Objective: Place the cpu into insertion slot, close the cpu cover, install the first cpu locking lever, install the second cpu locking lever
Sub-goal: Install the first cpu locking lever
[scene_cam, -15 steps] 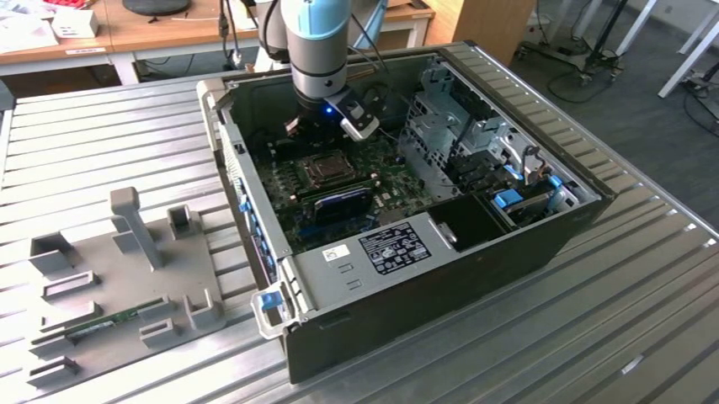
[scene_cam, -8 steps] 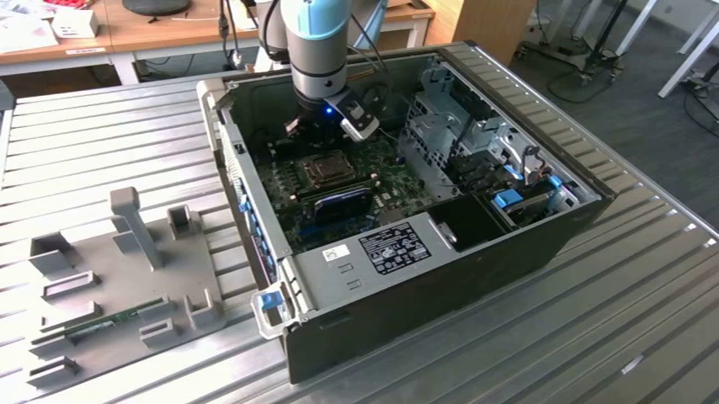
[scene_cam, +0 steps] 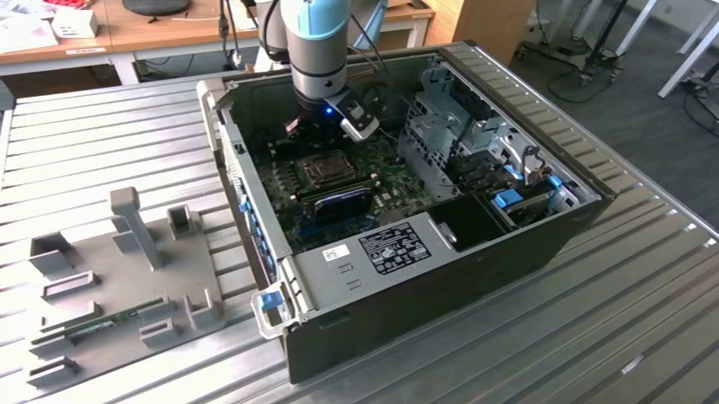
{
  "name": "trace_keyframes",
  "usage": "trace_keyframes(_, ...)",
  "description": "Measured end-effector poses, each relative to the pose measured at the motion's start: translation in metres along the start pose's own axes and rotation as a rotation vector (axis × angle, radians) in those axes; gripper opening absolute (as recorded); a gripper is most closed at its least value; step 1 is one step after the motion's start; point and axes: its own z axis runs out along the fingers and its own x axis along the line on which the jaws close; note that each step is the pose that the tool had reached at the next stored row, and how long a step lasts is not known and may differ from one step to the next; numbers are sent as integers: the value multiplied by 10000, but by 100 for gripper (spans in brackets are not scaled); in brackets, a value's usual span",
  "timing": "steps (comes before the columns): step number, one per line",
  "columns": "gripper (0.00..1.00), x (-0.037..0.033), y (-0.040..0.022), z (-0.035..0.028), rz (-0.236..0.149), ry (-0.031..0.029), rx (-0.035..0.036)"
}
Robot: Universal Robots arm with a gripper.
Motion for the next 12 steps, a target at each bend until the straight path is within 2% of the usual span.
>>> trace_keyframes(12, 10, -24, 1, 4, 1, 0, 0)
